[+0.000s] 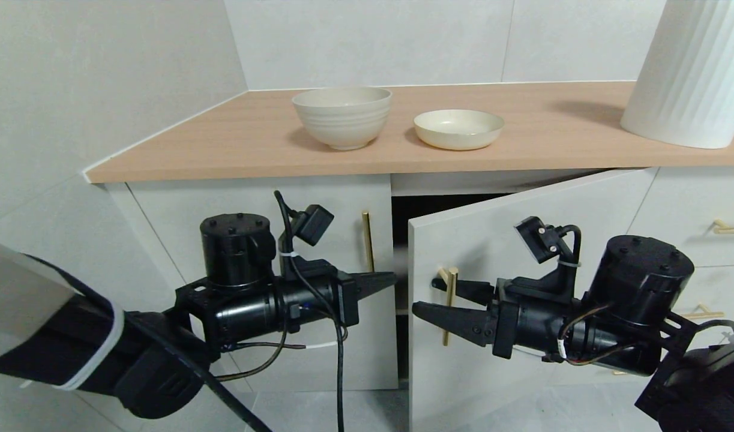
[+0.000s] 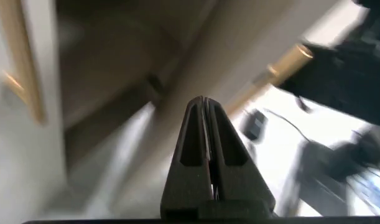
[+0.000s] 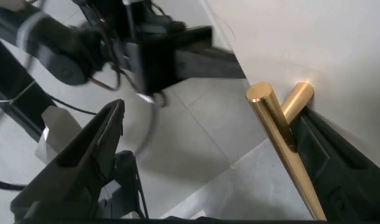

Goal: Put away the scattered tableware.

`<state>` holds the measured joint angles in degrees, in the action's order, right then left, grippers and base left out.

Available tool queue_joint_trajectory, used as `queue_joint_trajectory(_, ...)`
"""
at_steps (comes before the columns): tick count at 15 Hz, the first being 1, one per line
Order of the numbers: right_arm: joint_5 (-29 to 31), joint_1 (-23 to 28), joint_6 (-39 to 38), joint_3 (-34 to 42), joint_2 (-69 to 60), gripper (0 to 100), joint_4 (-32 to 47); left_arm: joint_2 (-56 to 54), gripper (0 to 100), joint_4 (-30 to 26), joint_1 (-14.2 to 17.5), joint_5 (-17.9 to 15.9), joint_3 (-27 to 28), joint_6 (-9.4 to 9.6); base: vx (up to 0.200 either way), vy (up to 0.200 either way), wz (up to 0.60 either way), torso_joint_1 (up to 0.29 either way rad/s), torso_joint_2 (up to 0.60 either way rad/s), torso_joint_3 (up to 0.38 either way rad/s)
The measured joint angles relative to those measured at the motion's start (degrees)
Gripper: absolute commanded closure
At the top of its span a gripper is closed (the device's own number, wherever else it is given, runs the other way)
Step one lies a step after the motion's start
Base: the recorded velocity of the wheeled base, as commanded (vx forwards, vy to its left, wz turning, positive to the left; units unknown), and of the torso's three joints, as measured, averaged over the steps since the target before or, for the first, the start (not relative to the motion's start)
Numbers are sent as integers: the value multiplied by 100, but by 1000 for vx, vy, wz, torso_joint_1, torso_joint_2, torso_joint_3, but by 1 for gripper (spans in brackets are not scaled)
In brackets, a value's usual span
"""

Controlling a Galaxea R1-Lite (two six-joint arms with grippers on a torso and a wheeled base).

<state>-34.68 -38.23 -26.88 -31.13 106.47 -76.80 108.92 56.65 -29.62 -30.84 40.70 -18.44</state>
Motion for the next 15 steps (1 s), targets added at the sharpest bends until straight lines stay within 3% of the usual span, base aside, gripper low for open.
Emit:
queue_joint_trajectory(2,-7,0,6,0,0,0,0,505,100,973,-96,307,-18,27,0,0,0,0,0,0)
queue_joint_trajectory(7,-2,0,44,33,11,0,-5,1330,100,1993,-375,983,221,35,0,0,0,0,0,0)
queue_joint_trajectory(9,0,0,80,40,24,0,-6,1552,100,2253,-499,1196,341,33,0,0,0,0,0,0)
queue_joint_trajectory(15,-84,356,435,148,24,0,84,1715,100,2464,-711,1211,408,5,0,0,0,0,0,0)
